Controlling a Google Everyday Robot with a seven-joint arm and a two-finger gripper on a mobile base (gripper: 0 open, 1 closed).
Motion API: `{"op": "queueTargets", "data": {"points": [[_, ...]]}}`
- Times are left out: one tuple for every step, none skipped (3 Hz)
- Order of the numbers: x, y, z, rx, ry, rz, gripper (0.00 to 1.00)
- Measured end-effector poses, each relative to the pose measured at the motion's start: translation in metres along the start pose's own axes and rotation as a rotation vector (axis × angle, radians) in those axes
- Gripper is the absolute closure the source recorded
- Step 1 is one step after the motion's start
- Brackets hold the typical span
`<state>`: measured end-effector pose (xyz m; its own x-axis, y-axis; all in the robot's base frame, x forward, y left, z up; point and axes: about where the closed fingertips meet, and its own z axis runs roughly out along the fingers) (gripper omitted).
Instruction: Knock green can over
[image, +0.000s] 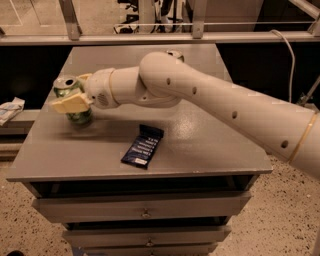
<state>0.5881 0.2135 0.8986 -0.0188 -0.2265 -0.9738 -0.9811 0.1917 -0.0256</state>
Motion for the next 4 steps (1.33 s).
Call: {"op": "queueTargets", "data": {"points": [[-0.010, -0.013, -0.028, 0.022, -0.005, -0.025, 0.98], [-0.036, -0.025, -0.055, 0.019, 0.026, -0.095, 1.00], [-0.057, -0.036, -0.080, -0.008, 0.127, -0.186, 1.00], [-0.044, -0.050, -0.092, -0.048, 0.331, -0.280, 1.00]]}}
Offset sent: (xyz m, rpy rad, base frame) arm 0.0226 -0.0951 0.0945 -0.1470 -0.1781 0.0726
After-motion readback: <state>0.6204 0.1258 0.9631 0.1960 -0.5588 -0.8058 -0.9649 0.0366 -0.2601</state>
